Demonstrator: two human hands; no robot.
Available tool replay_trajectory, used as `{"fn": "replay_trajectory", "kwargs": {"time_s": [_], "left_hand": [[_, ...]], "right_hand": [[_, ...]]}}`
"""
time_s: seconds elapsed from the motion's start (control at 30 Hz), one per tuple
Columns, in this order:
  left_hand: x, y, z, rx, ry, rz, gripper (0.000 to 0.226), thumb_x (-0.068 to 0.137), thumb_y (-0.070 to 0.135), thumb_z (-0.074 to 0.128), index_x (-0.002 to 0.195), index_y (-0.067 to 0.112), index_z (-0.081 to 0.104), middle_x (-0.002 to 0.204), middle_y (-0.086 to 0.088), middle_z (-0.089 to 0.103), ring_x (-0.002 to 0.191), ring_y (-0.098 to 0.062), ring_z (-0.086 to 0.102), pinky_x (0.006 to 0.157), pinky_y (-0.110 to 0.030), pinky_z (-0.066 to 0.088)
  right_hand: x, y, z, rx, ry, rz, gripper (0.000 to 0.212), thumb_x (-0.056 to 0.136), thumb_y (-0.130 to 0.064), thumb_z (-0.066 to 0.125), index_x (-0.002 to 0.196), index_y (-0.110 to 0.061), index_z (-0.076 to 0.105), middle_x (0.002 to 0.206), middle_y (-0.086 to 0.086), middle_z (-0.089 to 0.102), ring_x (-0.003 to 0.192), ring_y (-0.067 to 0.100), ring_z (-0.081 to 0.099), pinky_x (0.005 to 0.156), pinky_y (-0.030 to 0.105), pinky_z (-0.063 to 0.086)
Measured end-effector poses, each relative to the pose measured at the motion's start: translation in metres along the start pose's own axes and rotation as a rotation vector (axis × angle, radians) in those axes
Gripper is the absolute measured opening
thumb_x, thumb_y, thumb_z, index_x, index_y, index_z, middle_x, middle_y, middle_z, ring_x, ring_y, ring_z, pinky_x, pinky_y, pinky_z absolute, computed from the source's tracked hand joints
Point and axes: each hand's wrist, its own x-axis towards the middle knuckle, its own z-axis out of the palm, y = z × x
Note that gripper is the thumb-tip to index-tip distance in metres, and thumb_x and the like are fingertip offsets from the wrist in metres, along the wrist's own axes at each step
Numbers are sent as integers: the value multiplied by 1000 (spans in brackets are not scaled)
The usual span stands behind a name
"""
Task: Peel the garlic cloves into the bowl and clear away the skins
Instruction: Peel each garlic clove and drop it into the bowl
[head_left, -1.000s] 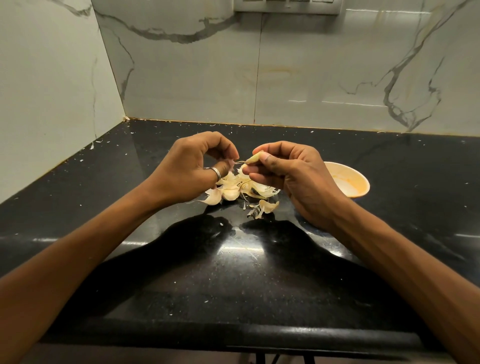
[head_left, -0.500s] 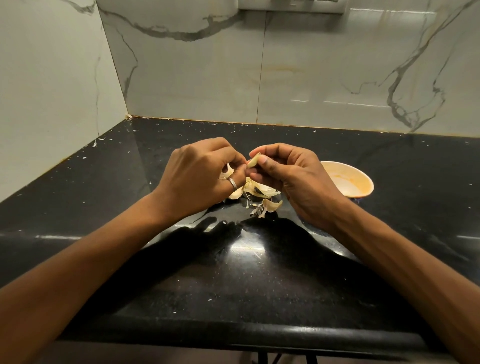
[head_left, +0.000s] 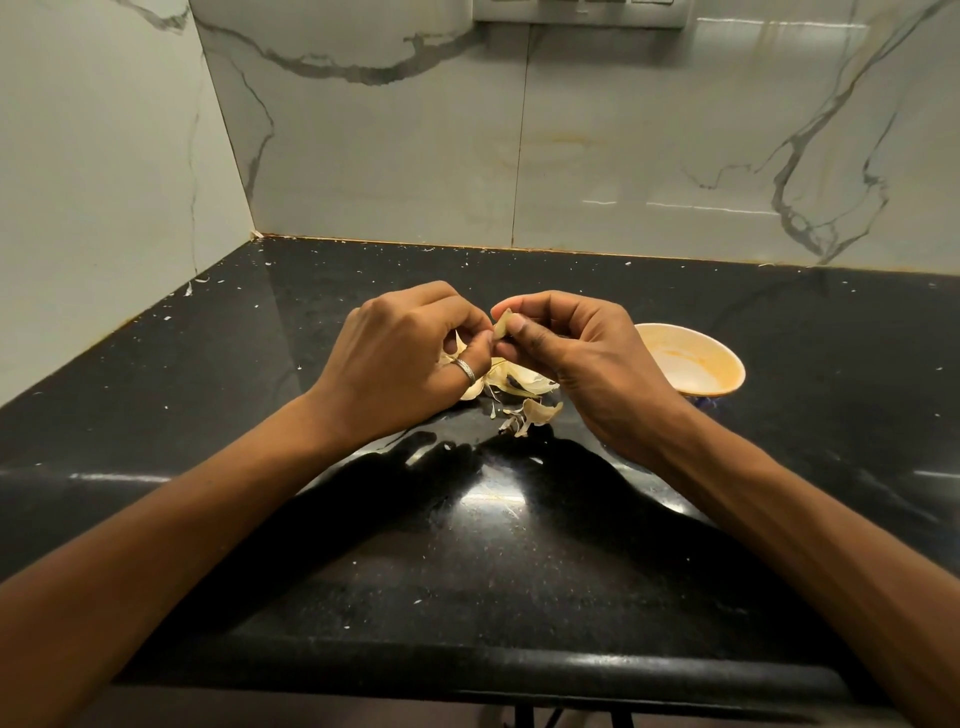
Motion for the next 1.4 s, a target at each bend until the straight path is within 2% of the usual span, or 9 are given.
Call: {"fn": "replay_trajectory", "kwargs": {"time_s": [0.37,0.6,0.73,0.87,0.97,1.07,1.2,1.4], "left_hand": [[-2,-2,5,28,-12,8,20,91,26,58,87,12,72,81,0,66,64,-17,59,56,-40,52],[3,0,4,-126,16,-104,24,88,32,59,86,11,72,78,3,66,65,-13,61,62,-40,52],[2,0,5,-135,6,-112,25,88,33,60,85,12,72,76,5,65,64,-12,60,61,-37,52],[3,1,6,-161,6,-143,22,90,34,66,85,13,73,73,6,65,63,-11,60,60,-33,51],[3,3,5,-244,-11,-205,23,89,34,67,85,13,73,72,5,67,64,-14,61,60,-31,51],[4,5,4,-309,-37,-284,22,86,35,66,86,15,74,73,2,69,66,-16,63,61,-33,53],[5,6,2,-367,-62,-349,26,84,40,65,87,15,73,74,-3,70,60,-19,63,55,-37,54],[5,3,2,-383,-86,-388,7,92,22,72,87,17,72,73,-5,69,60,-25,64,53,-45,54]], "right_hand": [[-3,-3,4,-15,15,14,21,98,2,57,115,8,68,102,17,73,89,16,71,85,23,59],[-1,-4,4,62,12,40,17,99,3,57,111,3,69,93,9,73,83,12,72,79,20,58],[-2,-5,5,29,7,33,21,96,-1,63,115,5,68,98,14,73,86,15,73,82,23,59],[-3,-5,4,1,18,34,22,94,2,65,116,7,67,104,22,73,86,17,73,81,24,60],[-2,-4,3,-2,20,36,22,95,4,63,116,6,67,103,20,74,87,18,73,81,24,60],[-1,-3,2,-3,12,28,21,96,3,62,115,4,69,103,18,75,87,20,73,84,26,60],[-2,-3,1,11,1,18,19,96,5,61,114,4,68,98,15,74,83,16,71,83,25,60],[-2,-4,2,-11,-3,4,20,96,4,61,115,5,69,102,19,74,87,20,71,84,26,61]]}}
